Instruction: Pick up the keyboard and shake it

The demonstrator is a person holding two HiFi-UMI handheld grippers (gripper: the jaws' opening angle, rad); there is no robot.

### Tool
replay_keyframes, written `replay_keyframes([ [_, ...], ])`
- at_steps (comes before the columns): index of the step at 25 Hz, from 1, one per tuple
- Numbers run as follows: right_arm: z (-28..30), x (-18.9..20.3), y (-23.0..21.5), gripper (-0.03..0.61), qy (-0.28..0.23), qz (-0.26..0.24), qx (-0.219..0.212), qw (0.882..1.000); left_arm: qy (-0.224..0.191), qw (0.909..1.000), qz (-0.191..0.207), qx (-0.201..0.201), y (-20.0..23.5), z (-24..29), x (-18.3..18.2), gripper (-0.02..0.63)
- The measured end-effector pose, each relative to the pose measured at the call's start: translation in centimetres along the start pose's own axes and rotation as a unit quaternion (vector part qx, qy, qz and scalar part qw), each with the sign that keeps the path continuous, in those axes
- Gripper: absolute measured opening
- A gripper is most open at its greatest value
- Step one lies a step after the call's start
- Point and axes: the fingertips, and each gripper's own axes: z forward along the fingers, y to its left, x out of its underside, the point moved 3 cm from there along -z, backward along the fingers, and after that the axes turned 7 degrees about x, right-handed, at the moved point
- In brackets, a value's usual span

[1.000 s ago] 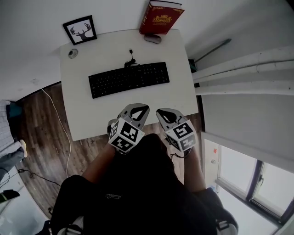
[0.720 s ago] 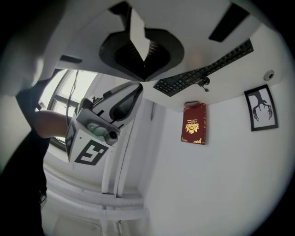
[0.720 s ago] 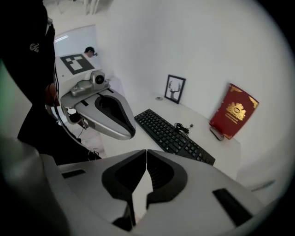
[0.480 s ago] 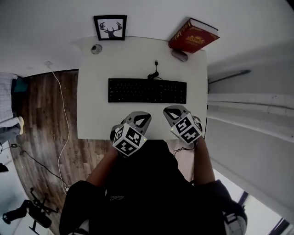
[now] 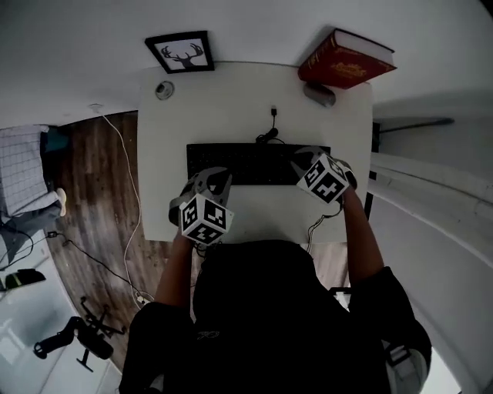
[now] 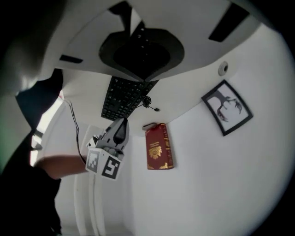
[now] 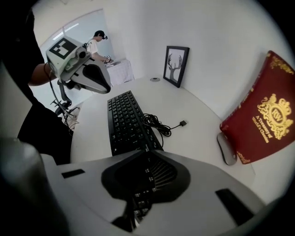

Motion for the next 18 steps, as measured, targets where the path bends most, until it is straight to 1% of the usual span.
replay_keyframes([
  [1, 0.5, 0.1, -0.4, 0.025, -0.002, -0.001, -0.007, 1.000, 0.017, 0.9994, 0.027, 0.015, 0.8, 0.8, -0.1, 0.002],
  [2, 1.1, 0.3, -0.6, 0.026, -0.001, -0.001, -0.017, 1.000, 0.036, 0.9975, 0.045, 0.042, 1.4, 1.8, -0.1, 0.002],
  [3, 1.6, 0.6, -0.6, 0.052, 0.002, -0.002, -0.028, 1.000, 0.057, 0.9939, 0.056, 0.076, 1.8, 2.8, 0.0, 0.002],
  [4, 2.1, 1.0, -0.6, 0.124, 0.007, -0.005, -0.040, 0.999, 0.080, 0.9887, 0.064, 0.110, 2.1, 3.8, -0.1, 0.002],
  [5, 2.5, 1.4, -0.7, 0.178, 0.013, -0.013, -0.049, 0.999, 0.103, 0.9821, 0.074, 0.139, 2.4, 4.7, -0.1, 0.002],
  [6, 2.9, 1.7, -0.8, 0.195, 0.019, -0.022, -0.055, 0.998, 0.128, 0.9742, 0.085, 0.165, 2.6, 5.5, -0.1, 0.053],
  [8, 3.4, 2.1, -1.1, 0.234, 0.027, -0.042, -0.067, 0.996, 0.186, 0.9549, 0.100, 0.209, 2.8, 6.9, 0.2, 0.214],
  [9, 3.7, 2.1, -1.2, 0.249, 0.030, -0.049, -0.076, 0.995, 0.212, 0.9455, 0.103, 0.225, 2.9, 7.5, 0.4, 0.284],
  [10, 3.9, 2.2, -1.2, 0.256, 0.033, -0.056, -0.085, 0.994, 0.234, 0.9373, 0.108, 0.235, 3.1, 7.9, 0.6, 0.328],
  [12, 4.6, 2.3, -1.4, 0.264, 0.044, -0.071, -0.095, 0.992, 0.264, 0.9238, 0.126, 0.248, 3.1, 8.9, 1.0, 0.373],
  [14, 5.3, 2.5, -1.7, 0.269, 0.056, -0.090, -0.097, 0.990, 0.282, 0.9132, 0.140, 0.259, 3.0, 9.8, 1.5, 0.410],
  [16, 5.8, 2.6, -1.8, 0.275, 0.062, -0.095, -0.110, 0.988, 0.297, 0.9036, 0.152, 0.269, 2.7, 10.7, 2.1, 0.417],
  [18, 6.0, 2.4, -1.7, 0.275, 0.063, -0.089, -0.131, 0.985, 0.315, 0.8942, 0.171, 0.269, 2.7, 11.0, 2.5, 0.423],
])
